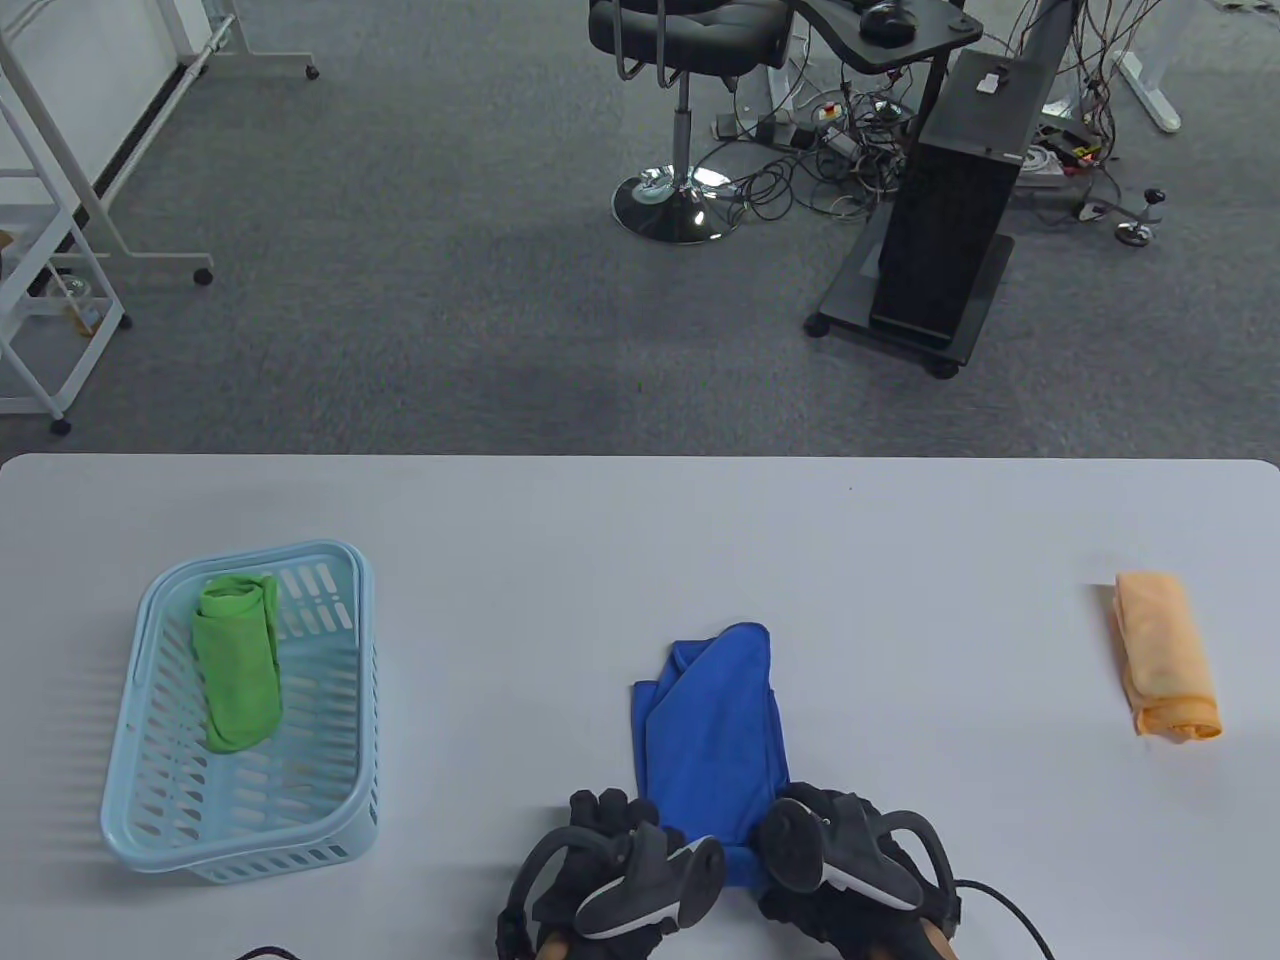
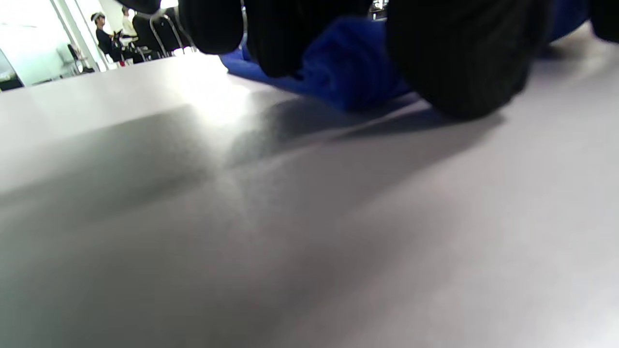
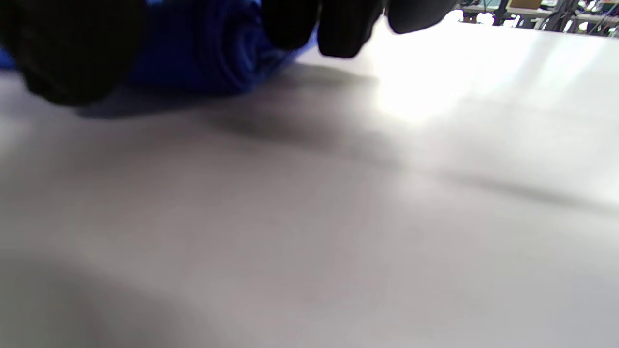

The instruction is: Roll rectangular towel into towel roll

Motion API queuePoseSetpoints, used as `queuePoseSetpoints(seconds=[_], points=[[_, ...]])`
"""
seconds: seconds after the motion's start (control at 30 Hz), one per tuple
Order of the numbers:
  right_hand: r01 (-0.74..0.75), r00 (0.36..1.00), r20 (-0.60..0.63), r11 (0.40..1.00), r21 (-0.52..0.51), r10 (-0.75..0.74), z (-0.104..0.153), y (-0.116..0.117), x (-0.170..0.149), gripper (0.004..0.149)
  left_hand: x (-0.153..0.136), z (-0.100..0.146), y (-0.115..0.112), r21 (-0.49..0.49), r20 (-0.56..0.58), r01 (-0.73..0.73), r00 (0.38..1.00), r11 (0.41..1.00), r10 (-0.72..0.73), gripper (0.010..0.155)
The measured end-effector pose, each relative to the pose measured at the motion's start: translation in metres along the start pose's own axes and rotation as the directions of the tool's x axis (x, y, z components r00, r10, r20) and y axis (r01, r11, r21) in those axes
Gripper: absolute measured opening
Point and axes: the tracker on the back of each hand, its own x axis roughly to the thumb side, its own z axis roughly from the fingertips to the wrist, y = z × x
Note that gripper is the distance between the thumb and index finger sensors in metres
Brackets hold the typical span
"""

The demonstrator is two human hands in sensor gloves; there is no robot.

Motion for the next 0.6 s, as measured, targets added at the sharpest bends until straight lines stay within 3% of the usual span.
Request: queuePoseSetpoints(seconds=[0.1, 0.37, 0.5, 0.57, 0.6], points=[[0.051, 0.999, -0.001, 0.997, -0.065, -0.051, 0.000, -0.001, -0.004, 0.065, -0.004, 0.001, 0.001, 0.034, -0.008, -0.072, 0.997, 0.997, 0.072, 0.063], [0.209, 0.978, 0.034, 0.975, -0.080, -0.206, 0.006, -0.009, -0.016, 0.054, -0.018, 0.005, 0.001, 0.018, -0.022, -0.274, 0.961, 0.962, 0.275, 0.057], [0.166, 0.986, 0.029, 0.980, -0.112, -0.163, 0.006, -0.009, -0.011, 0.057, -0.012, 0.002, 0.001, 0.008, -0.039, -0.153, 0.987, 0.988, 0.153, 0.055], [0.177, 0.984, 0.060, 0.974, -0.143, -0.170, 0.006, -0.010, -0.008, 0.061, -0.008, 0.001, -0.002, -0.003, -0.052, -0.086, 0.995, 0.996, 0.086, 0.071], [0.194, 0.980, 0.072, 0.968, -0.161, -0.184, 0.006, -0.011, -0.006, 0.059, -0.007, 0.001, -0.001, 0.023, -0.044, -0.073, 0.996, 0.997, 0.074, 0.072]])
